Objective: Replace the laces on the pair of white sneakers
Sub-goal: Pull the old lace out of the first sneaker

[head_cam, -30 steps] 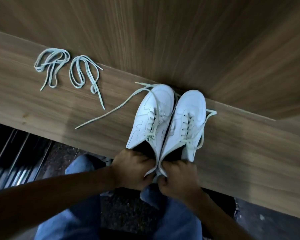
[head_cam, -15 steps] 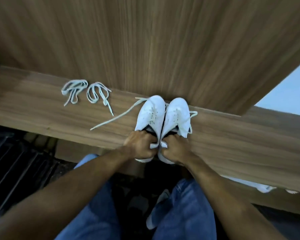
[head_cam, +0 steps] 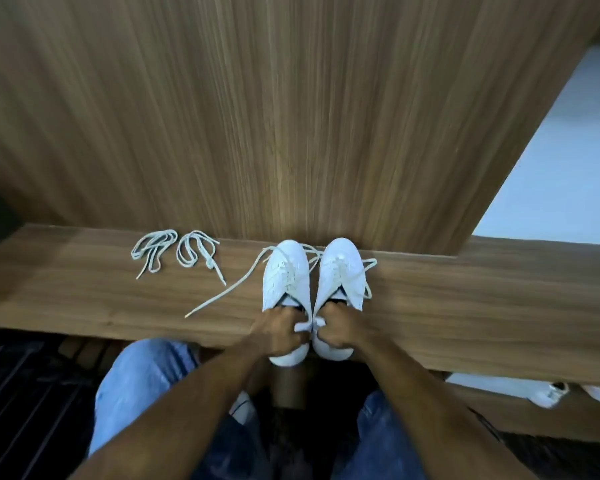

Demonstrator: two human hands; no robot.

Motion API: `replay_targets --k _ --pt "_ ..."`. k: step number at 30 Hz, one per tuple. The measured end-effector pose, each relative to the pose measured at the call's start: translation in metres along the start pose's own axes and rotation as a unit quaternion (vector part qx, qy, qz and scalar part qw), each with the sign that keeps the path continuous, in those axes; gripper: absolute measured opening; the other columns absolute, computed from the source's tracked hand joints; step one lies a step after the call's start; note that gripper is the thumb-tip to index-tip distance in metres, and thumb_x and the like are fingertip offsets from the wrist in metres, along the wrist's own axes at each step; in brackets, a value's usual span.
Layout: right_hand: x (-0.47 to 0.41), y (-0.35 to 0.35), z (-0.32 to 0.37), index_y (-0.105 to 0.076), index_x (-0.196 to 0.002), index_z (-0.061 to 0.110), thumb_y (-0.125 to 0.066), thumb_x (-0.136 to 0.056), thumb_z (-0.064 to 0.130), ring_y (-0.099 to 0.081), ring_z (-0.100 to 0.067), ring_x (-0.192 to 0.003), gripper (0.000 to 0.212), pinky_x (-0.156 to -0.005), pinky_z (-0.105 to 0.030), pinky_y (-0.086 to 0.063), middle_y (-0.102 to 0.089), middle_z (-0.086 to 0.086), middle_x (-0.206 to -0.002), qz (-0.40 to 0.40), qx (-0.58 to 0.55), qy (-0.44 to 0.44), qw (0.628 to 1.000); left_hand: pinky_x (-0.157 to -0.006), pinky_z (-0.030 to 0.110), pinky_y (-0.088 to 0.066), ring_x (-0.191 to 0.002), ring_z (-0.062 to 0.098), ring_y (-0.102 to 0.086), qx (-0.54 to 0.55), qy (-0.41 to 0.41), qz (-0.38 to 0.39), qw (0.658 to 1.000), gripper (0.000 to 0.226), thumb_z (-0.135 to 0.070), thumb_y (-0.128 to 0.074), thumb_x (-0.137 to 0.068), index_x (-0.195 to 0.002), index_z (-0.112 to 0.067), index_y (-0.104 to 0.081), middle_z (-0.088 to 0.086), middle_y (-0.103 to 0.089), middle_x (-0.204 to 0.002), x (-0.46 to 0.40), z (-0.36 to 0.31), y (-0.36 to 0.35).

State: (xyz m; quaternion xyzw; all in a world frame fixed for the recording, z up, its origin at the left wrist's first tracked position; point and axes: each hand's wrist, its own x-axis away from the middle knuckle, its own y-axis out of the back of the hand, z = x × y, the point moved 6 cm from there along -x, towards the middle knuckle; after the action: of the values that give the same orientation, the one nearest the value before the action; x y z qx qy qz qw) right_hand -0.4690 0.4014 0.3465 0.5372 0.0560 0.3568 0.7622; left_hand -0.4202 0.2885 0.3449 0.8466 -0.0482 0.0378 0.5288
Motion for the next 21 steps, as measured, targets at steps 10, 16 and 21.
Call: replay_targets --k 10,16,21 --pt "0.002 -0.005 -0.006 -0.058 -0.084 0.017 -0.051 -0.08 0.03 -0.061 -0.035 -0.097 0.015 -0.073 -0.033 -0.044 -0.067 -0.011 -0.101 -0.058 0.045 -0.01 0.997 -0.054 0.034 -0.045 -0.063 0.016 -0.061 0.085 -0.054 -0.163 0.981 0.035 -0.048 -0.049 -0.078 -0.07 -0.016 -0.061 0.001 -0.065 -0.067 -0.001 0.012 -0.001" --pt "0.016 0.002 -0.003 -0.06 -0.086 0.019 -0.042 -0.075 0.042 -0.064 -0.029 -0.088 0.031 -0.065 -0.032 -0.043 -0.069 -0.006 -0.091 -0.162 0.053 0.061 0.983 -0.076 0.03 -0.05 -0.088 0.014 -0.06 0.243 0.049 -0.37 0.895 0.033 -0.029 -0.055 -0.075 -0.104 -0.021 -0.069 -0.006 -0.065 -0.098 0.001 0.036 0.024" --pt "0.022 0.003 0.001 -0.06 -0.099 0.021 -0.043 -0.087 0.049 -0.065 -0.028 -0.09 0.035 -0.064 -0.032 -0.039 -0.07 -0.004 -0.095 -0.196 0.124 0.079 0.969 -0.091 0.038 -0.049 -0.107 0.025 -0.058 0.25 0.139 -0.213 0.934 0.044 -0.011 -0.066 -0.077 -0.119 -0.023 -0.062 0.003 -0.058 -0.118 -0.024 0.054 0.007"
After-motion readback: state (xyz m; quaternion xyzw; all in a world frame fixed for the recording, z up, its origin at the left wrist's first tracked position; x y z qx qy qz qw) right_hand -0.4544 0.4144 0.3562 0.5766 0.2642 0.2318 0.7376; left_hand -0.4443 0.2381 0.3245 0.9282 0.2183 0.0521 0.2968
